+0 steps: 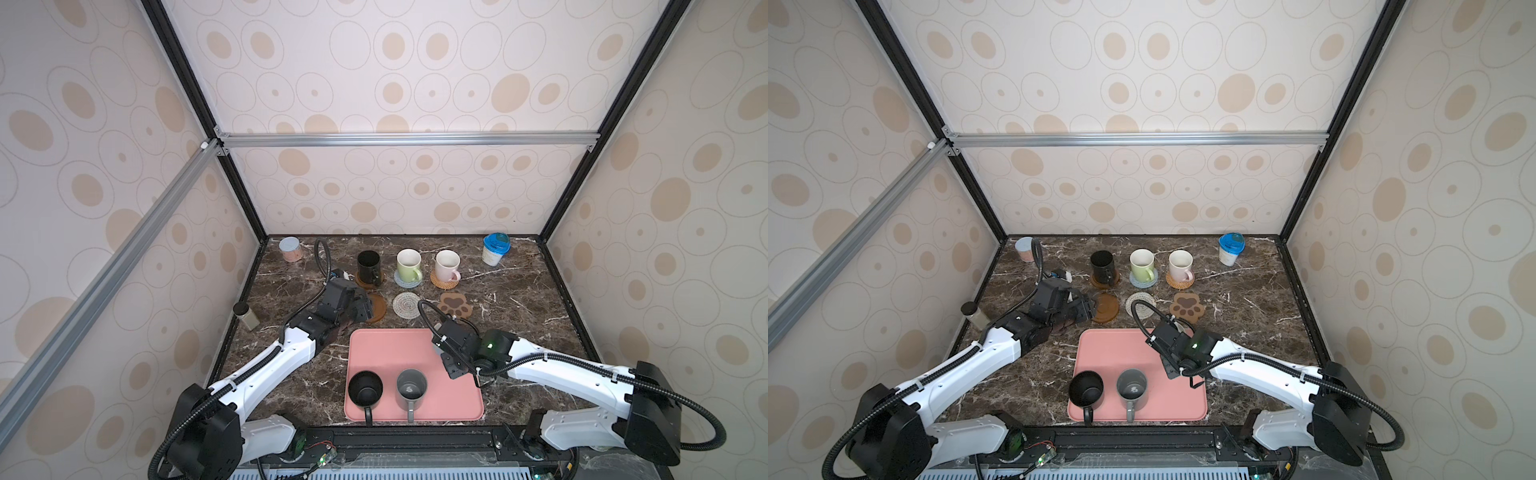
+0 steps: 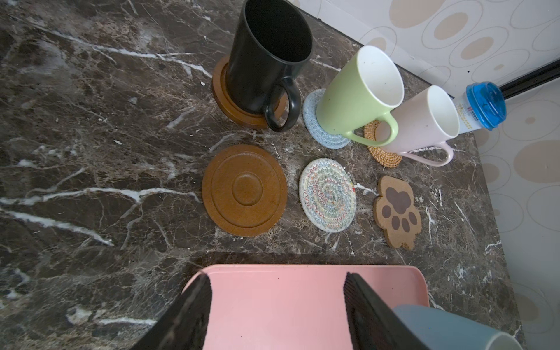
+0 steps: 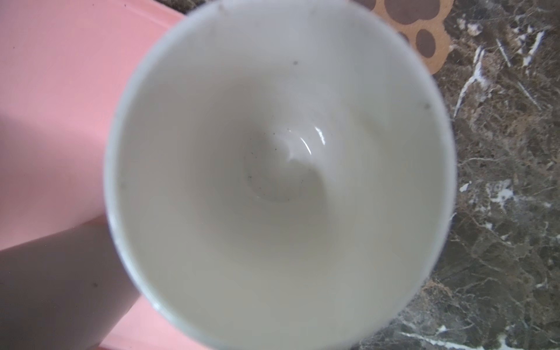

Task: Place cups on coasters
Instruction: Pick up the cup from the tray, then place the cup on the coaster.

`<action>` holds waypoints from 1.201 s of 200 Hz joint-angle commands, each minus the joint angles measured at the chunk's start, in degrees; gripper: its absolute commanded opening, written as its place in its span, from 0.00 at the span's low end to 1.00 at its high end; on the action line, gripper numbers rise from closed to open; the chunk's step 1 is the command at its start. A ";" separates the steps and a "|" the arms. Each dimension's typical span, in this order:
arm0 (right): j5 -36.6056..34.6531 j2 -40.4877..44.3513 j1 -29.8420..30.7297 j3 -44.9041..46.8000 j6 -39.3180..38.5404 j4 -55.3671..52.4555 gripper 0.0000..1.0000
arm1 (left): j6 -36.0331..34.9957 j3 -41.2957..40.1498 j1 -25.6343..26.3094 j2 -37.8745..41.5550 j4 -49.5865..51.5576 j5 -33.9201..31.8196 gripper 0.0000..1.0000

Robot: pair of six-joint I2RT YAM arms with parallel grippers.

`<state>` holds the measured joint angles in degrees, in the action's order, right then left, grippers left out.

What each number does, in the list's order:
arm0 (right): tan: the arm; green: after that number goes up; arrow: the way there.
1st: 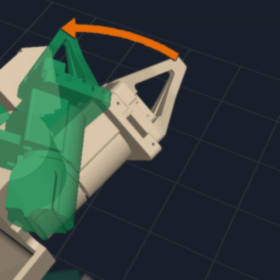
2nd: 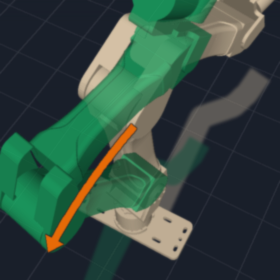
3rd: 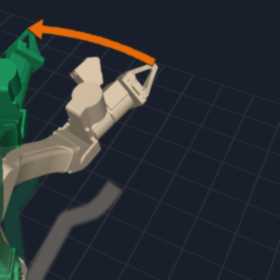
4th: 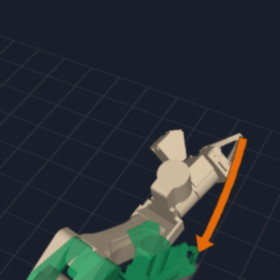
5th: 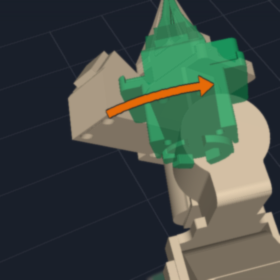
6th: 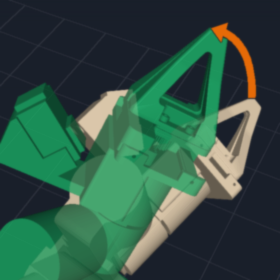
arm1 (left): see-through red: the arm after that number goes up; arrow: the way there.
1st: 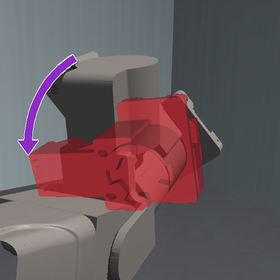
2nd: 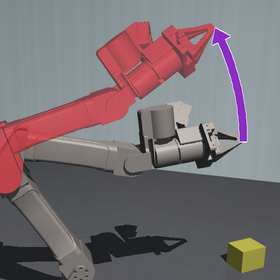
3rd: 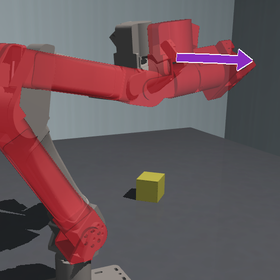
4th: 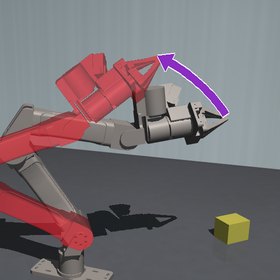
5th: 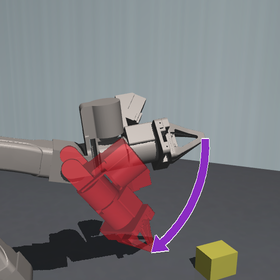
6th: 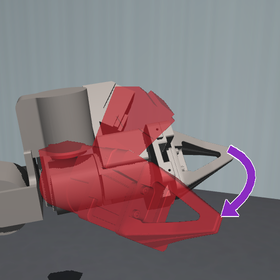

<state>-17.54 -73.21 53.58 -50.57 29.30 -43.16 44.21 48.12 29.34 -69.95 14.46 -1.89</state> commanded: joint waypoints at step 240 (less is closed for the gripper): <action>22.46 -19.59 -33.61 -21.19 -30.64 8.18 0.09 | 3.34 -3.34 -0.17 7.35 3.32 -2.59 0.71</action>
<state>3.27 -92.58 21.19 -69.49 1.30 -36.18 46.50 45.23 29.30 -63.94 16.45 -3.18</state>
